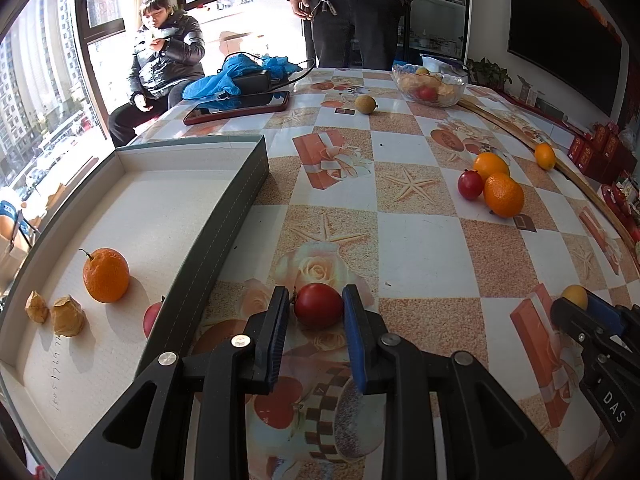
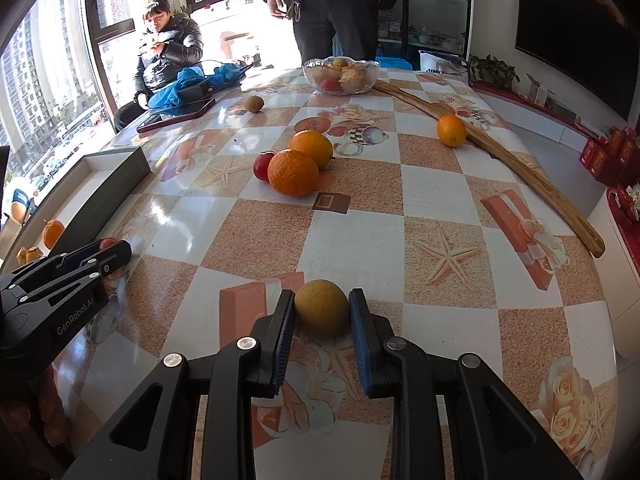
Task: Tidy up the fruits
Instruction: 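Hold the red tomato and brown fruit raised in both tools, then carry both fruits into the white tray and open both tools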
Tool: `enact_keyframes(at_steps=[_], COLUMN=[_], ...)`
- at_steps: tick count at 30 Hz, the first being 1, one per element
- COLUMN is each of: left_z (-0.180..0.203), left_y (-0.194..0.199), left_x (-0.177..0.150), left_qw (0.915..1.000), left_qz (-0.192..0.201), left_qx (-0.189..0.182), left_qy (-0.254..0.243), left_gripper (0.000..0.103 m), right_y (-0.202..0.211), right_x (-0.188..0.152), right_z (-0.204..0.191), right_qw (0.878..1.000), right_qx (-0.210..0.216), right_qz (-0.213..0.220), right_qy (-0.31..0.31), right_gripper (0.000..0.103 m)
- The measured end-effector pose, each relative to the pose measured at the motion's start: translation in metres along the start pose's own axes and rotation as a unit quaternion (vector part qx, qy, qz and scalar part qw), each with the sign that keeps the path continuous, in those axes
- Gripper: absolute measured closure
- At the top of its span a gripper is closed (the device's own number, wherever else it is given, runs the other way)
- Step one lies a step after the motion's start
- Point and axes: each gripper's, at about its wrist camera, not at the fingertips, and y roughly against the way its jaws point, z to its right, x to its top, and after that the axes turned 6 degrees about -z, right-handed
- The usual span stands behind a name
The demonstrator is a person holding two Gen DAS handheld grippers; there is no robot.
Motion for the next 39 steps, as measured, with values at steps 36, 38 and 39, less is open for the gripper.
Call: enact_keyframes(at_steps=[36, 38, 39], left_z=[-0.093, -0.11, -0.119], left_y=[0.089, 0.089, 0.089], left_x=[0.025, 0.028, 0.029], left_qw=[0.9957, 0.9955, 0.9952], left_qz=[0.018, 0.017, 0.017], left_qx=[-0.067, -0.056, -0.051], left_qy=[0.061, 0.074, 0.082], left_gripper=[0.075, 0.075, 0.075], right_y=[0.031, 0.031, 0.031], right_x=[0.046, 0.053, 0.057], right_z=[-0.026, -0.041, -0.049], right_qw=[0.995, 0.995, 0.994], right_qx=[0.086, 0.092, 0.096], right_qz=[-0.047, -0.044, -0.044], right_qy=[-0.024, -0.008, 0.0], right_gripper=[0.075, 0.075, 0.075])
